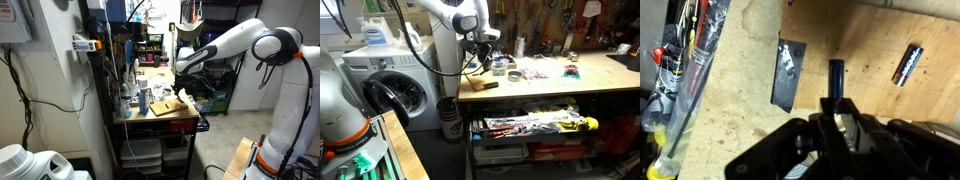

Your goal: Pick up the batteries on top of the chopping board and make them stand upright on the board

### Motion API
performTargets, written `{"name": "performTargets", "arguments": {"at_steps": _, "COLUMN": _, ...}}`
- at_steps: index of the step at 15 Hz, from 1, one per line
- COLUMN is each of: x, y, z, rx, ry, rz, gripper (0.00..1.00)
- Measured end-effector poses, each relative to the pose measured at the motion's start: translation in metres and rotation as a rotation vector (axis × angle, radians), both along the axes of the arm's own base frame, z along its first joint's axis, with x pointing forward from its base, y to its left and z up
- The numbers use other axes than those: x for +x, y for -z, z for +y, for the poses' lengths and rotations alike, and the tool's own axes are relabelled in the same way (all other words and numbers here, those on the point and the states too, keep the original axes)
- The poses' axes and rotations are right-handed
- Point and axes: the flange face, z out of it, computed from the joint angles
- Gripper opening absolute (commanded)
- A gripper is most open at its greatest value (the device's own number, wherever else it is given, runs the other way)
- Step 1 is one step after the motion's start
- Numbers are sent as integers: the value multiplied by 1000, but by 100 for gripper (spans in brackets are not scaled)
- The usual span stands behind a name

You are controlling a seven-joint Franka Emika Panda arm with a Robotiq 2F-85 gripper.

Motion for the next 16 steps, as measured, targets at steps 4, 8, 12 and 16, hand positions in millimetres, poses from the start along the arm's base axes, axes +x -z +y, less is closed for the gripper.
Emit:
{"name": "performTargets", "arguments": {"at_steps": 4, "x": 1, "y": -1, "z": 2, "rx": -27, "ry": -6, "rz": -4, "gripper": 4}}
{"name": "performTargets", "arguments": {"at_steps": 8, "x": 5, "y": 3, "z": 21, "rx": -112, "ry": 29, "rz": -68, "gripper": 4}}
{"name": "performTargets", "arguments": {"at_steps": 12, "x": -1, "y": 20, "z": 32, "rx": -135, "ry": 114, "rz": -146, "gripper": 4}}
{"name": "performTargets", "arguments": {"at_steps": 16, "x": -11, "y": 30, "z": 30, "rx": -129, "ry": 221, "rz": -273, "gripper": 4}}
